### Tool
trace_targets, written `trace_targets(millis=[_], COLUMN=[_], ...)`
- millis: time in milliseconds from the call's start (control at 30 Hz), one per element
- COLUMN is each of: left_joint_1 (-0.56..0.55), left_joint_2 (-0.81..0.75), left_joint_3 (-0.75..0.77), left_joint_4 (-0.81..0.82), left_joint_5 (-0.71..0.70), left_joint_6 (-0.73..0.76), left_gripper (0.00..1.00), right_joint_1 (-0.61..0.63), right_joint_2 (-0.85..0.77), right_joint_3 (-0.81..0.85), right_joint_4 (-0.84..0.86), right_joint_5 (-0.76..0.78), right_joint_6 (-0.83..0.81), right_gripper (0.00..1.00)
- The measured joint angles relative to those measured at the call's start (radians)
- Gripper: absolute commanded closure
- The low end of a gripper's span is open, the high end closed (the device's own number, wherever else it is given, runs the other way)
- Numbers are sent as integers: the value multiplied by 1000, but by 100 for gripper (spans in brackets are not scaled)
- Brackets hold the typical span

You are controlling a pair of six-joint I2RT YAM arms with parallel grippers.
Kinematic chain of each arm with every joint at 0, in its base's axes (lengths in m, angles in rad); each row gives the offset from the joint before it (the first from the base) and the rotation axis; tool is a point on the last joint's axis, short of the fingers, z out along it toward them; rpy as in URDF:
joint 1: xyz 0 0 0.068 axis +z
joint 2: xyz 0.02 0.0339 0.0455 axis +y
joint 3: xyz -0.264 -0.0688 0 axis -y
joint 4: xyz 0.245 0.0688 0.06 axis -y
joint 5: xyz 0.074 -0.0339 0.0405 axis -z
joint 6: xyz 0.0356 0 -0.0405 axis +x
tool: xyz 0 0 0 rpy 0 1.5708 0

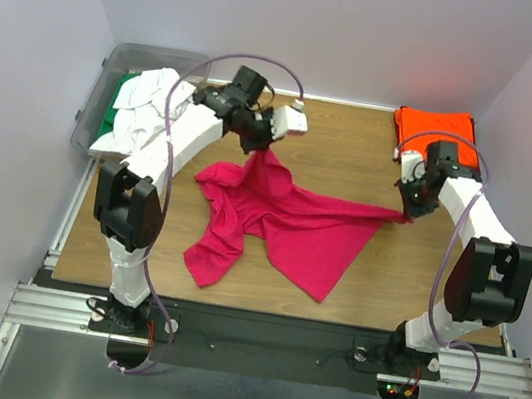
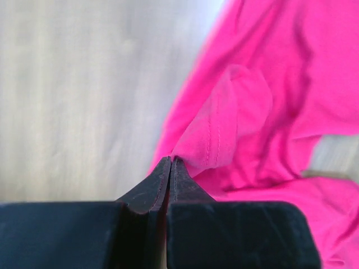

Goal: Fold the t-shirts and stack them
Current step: Flatten the tshirt out

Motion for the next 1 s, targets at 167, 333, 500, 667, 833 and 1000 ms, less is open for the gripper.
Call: trace_targets(millis=[167,333,500,667,833,1000], left_joint_1=[75,87,96,153,178,175], left_joint_2=[-2,-45,-113,-159,-185,-260], left_joint_3=[188,302,303,301,299,261], left_joint_4=[10,96,193,296,328,336], left_joint_5=[-10,-43,-76,-92,-108,-117], left_joint_6=[-87,-178,-250,-317,-340,-364], left_gripper=[100,100,100,100,100,100], right_joint_1=[-26,-26,-33,-58,-71,-70], right_joint_2=[-2,-5,-6,-6,-14,-54], right_joint_3=[190,372,508,622,679,706], right_joint_4=[-7,-10,-13,-14,-14,-23], right_joint_5=[27,56,79,115,142,156], right_joint_6=[-3,-3,-4,-7,-7,-6], right_gripper=[99,99,99,99,99,99])
